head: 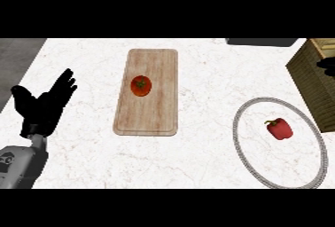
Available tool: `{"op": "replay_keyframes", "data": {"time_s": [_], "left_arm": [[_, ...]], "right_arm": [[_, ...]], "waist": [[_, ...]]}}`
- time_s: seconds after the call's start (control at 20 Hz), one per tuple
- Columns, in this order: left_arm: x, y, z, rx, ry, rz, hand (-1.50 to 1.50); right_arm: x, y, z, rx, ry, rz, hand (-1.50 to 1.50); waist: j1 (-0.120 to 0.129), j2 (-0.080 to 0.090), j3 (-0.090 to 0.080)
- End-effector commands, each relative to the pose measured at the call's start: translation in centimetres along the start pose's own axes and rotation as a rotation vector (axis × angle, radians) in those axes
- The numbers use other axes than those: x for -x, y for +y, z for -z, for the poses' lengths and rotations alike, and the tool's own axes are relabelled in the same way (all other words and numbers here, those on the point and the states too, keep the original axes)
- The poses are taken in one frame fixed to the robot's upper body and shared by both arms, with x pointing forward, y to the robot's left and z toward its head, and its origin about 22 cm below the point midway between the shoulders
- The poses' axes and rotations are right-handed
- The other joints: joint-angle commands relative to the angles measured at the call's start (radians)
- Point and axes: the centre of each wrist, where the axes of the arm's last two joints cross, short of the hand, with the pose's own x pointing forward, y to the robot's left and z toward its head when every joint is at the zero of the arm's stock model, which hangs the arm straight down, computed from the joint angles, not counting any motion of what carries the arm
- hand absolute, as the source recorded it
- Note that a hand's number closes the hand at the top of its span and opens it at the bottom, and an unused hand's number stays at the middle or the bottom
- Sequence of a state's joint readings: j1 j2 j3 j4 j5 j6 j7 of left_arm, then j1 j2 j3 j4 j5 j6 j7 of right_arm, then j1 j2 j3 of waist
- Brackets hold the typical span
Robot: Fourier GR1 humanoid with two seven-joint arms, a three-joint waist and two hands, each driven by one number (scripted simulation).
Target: Pick the bell pepper from the placemat and place it in the basket
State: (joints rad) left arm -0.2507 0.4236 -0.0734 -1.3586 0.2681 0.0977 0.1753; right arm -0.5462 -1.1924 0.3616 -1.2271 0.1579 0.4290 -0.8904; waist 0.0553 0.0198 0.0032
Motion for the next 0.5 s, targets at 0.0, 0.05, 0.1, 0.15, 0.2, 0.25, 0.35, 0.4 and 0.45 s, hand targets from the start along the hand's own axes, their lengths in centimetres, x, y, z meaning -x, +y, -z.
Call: {"op": "replay_keyframes", "data": {"time_s": [0.0, 0.05, 0.1, 0.15, 0.2, 0.25, 0.35, 0.4, 0.45], "left_arm": [[-0.7, -0.2, 0.3, 0.019, -0.011, 0.002, 0.0], [0.1, -1.2, 0.4, 0.019, -0.017, 0.006, 0.0], [-0.6, 0.0, 0.6, -0.002, 0.001, -0.001, 0.0], [0.5, 1.0, 0.0, 0.005, 0.019, 0.002, 0.0], [-0.3, -0.2, 0.7, -0.004, 0.002, 0.006, 0.0], [-0.7, 1.4, 0.1, -0.003, 0.015, 0.015, 0.0], [-1.3, 0.0, 0.8, -0.002, 0.008, -0.002, 0.0], [0.0, 0.7, 0.4, 0.008, 0.016, 0.013, 0.0], [-1.0, -0.3, 0.9, -0.011, 0.004, 0.014, 0.0]], "right_arm": [[2.3, 1.3, -1.1, -0.023, -0.17, 0.16, -1.5], [2.9, 3.1, 0.0, -0.04, -0.173, 0.159, -1.5], [3.0, 5.1, 1.1, -0.037, -0.207, 0.169, -1.5], [3.5, 5.9, 1.2, -0.039, -0.193, 0.17, -1.5], [3.5, 6.4, 2.3, -0.053, -0.209, 0.174, -1.5], [4.0, 6.5, 1.1, -0.028, -0.215, 0.179, -1.5], [4.6, 9.1, 3.2, -0.01, -0.222, 0.2, -1.5], [4.8, 7.7, 3.5, -0.009, -0.223, 0.213, -1.5], [4.7, 9.7, 5.7, -0.007, -0.234, 0.225, -1.5]], "waist": [[0.006, 0.002, 0.0], [0.009, 0.006, 0.0], [-0.007, -0.002, 0.0], [-0.007, -0.004, -0.001], [-0.009, -0.004, -0.001], [-0.009, -0.007, 0.0], [-0.01, -0.005, 0.0], [0.0, -0.003, -0.001], [-0.001, -0.003, -0.001]]}}
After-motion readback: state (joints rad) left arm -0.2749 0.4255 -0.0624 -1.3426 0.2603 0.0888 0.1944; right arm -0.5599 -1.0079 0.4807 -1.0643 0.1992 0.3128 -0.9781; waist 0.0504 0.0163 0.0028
